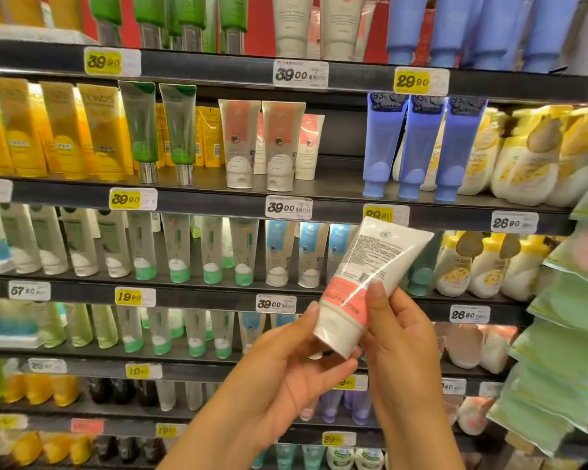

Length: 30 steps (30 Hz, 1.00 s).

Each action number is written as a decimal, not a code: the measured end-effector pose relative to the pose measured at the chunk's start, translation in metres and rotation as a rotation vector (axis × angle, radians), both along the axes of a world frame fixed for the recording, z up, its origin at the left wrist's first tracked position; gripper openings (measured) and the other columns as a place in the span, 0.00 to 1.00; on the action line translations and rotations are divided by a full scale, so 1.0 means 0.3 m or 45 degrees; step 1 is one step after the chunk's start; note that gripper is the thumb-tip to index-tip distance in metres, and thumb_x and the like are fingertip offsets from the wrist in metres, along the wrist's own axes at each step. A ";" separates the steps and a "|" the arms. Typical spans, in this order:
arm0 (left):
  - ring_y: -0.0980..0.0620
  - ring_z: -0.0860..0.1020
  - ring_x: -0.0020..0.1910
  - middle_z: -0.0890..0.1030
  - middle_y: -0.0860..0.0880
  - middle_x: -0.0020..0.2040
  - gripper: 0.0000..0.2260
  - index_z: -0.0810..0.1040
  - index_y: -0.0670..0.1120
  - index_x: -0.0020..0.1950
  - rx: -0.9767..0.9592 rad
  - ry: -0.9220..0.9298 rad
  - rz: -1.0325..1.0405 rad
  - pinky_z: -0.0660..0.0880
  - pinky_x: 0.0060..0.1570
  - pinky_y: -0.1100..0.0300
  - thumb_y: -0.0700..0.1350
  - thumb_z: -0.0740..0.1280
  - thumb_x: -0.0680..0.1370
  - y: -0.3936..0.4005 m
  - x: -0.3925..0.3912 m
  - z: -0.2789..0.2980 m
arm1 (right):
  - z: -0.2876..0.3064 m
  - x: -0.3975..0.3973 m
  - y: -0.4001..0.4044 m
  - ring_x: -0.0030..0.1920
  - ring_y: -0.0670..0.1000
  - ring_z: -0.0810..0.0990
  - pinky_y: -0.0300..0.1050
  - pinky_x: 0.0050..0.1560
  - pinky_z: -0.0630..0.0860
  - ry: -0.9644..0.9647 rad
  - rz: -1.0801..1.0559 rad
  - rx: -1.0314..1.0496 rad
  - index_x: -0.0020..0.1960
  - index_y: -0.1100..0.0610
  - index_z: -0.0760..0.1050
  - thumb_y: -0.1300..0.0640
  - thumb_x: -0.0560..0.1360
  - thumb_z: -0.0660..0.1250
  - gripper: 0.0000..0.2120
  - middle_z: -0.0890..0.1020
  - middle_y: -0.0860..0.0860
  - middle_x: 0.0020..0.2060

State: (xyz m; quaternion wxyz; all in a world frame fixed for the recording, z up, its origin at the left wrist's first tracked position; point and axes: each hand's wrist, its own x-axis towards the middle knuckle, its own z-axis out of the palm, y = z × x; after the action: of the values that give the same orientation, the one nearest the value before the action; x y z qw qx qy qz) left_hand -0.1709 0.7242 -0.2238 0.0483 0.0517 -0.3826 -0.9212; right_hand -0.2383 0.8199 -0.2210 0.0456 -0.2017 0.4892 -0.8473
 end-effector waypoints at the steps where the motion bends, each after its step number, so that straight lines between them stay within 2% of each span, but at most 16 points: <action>1: 0.39 0.83 0.45 0.82 0.32 0.49 0.15 0.83 0.34 0.46 0.083 0.000 -0.025 0.81 0.44 0.48 0.45 0.68 0.68 0.007 0.000 -0.003 | -0.003 0.001 0.003 0.47 0.51 0.84 0.43 0.45 0.80 0.002 -0.006 -0.009 0.55 0.56 0.78 0.46 0.67 0.64 0.21 0.85 0.52 0.46; 3: 0.38 0.82 0.47 0.80 0.31 0.52 0.15 0.82 0.32 0.47 0.163 0.003 -0.042 0.80 0.46 0.46 0.43 0.67 0.68 0.014 -0.003 -0.013 | -0.011 0.001 0.007 0.47 0.50 0.83 0.42 0.45 0.80 -0.008 -0.003 -0.030 0.55 0.56 0.78 0.47 0.69 0.63 0.19 0.85 0.52 0.47; 7: 0.37 0.82 0.46 0.80 0.31 0.52 0.15 0.82 0.33 0.49 0.109 -0.004 -0.038 0.81 0.39 0.51 0.42 0.68 0.67 0.014 -0.007 -0.025 | -0.021 -0.009 0.017 0.47 0.50 0.82 0.42 0.46 0.79 -0.005 0.019 -0.015 0.54 0.55 0.78 0.48 0.69 0.62 0.18 0.85 0.53 0.47; 11: 0.38 0.82 0.47 0.80 0.32 0.54 0.16 0.81 0.33 0.50 0.058 0.010 0.015 0.81 0.39 0.52 0.41 0.69 0.66 0.007 -0.011 -0.034 | -0.023 -0.027 0.024 0.48 0.49 0.82 0.42 0.48 0.80 0.019 0.043 0.062 0.53 0.53 0.79 0.47 0.69 0.62 0.17 0.85 0.51 0.46; 15: 0.38 0.82 0.50 0.79 0.33 0.56 0.18 0.78 0.32 0.56 0.074 0.025 0.022 0.80 0.39 0.50 0.38 0.68 0.68 0.001 -0.017 -0.045 | -0.020 -0.037 0.030 0.50 0.49 0.83 0.43 0.50 0.80 0.038 0.040 0.078 0.54 0.54 0.79 0.47 0.68 0.65 0.18 0.85 0.51 0.48; 20: 0.37 0.82 0.49 0.80 0.32 0.55 0.17 0.80 0.33 0.53 0.168 0.014 -0.023 0.81 0.39 0.46 0.39 0.68 0.67 0.002 -0.020 -0.043 | -0.015 -0.039 0.030 0.46 0.49 0.84 0.39 0.42 0.80 -0.053 0.035 -0.078 0.56 0.58 0.75 0.52 0.66 0.68 0.20 0.85 0.53 0.46; 22: 0.36 0.82 0.47 0.80 0.32 0.55 0.19 0.80 0.33 0.54 0.243 -0.001 -0.082 0.81 0.43 0.44 0.41 0.69 0.66 0.004 -0.023 -0.042 | -0.014 -0.038 0.031 0.44 0.48 0.84 0.38 0.39 0.80 -0.087 0.039 -0.115 0.56 0.56 0.72 0.52 0.66 0.68 0.20 0.86 0.53 0.45; 25: 0.36 0.81 0.49 0.78 0.32 0.57 0.20 0.79 0.34 0.55 0.304 0.036 -0.184 0.78 0.49 0.46 0.43 0.69 0.67 0.006 -0.025 -0.041 | -0.017 -0.039 0.033 0.42 0.49 0.84 0.40 0.39 0.81 -0.104 0.056 -0.135 0.55 0.55 0.71 0.53 0.66 0.67 0.18 0.86 0.53 0.44; 28: 0.36 0.81 0.50 0.78 0.32 0.58 0.19 0.79 0.34 0.56 0.299 0.046 -0.194 0.77 0.50 0.46 0.43 0.68 0.68 0.004 -0.028 -0.045 | -0.018 -0.043 0.037 0.42 0.49 0.84 0.41 0.40 0.81 -0.112 0.086 -0.151 0.55 0.54 0.71 0.53 0.67 0.67 0.17 0.86 0.53 0.45; 30: 0.35 0.81 0.48 0.78 0.32 0.57 0.18 0.80 0.34 0.55 0.256 0.034 -0.169 0.79 0.47 0.46 0.42 0.68 0.69 0.001 -0.029 -0.049 | -0.021 -0.046 0.041 0.42 0.49 0.84 0.41 0.41 0.81 -0.100 0.109 -0.130 0.56 0.55 0.72 0.54 0.67 0.66 0.17 0.86 0.53 0.44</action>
State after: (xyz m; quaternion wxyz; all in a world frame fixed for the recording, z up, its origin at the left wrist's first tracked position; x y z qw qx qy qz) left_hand -0.1796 0.7244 -0.2385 -0.0132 0.0184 -0.2901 -0.9567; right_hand -0.2520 0.8321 -0.2273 0.0905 -0.1913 0.4343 -0.8756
